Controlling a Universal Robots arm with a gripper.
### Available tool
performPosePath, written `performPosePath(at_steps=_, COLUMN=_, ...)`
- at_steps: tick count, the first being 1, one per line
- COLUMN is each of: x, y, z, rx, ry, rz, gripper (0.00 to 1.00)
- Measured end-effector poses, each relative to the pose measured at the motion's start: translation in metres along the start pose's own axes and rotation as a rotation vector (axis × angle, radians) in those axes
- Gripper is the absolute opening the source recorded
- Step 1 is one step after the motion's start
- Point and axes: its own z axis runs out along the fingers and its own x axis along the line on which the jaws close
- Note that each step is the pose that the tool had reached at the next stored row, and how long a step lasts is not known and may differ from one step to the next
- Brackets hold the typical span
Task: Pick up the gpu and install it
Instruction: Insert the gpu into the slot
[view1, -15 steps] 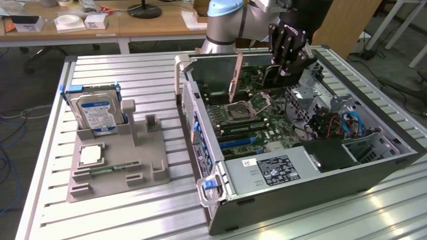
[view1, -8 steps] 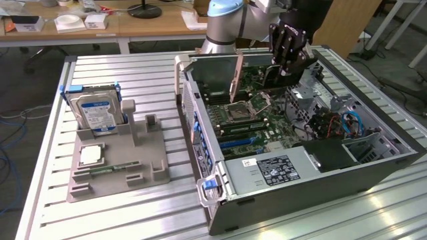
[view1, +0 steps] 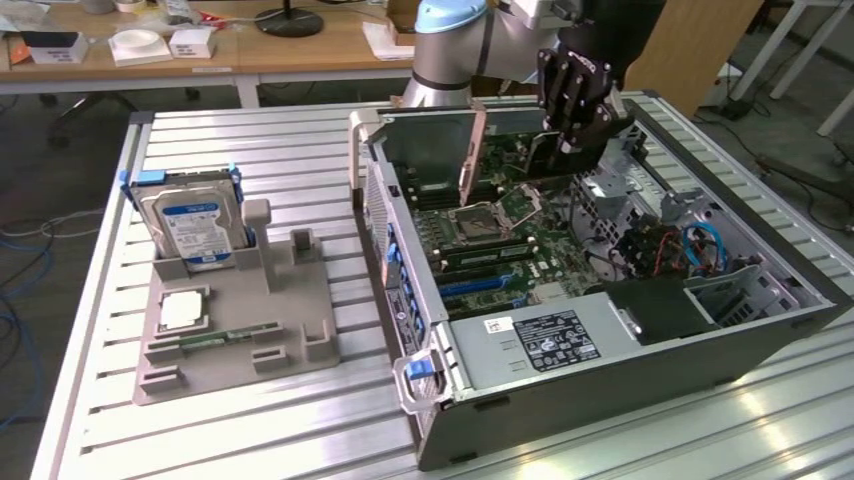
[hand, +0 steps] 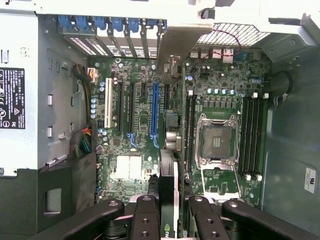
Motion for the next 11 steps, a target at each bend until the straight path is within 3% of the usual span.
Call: performPosePath(at_steps=11, x=0.0001, y=0.0000, z=0.0103, rx=0.0001, ry=0.0000, rz=0.000, gripper=0.27)
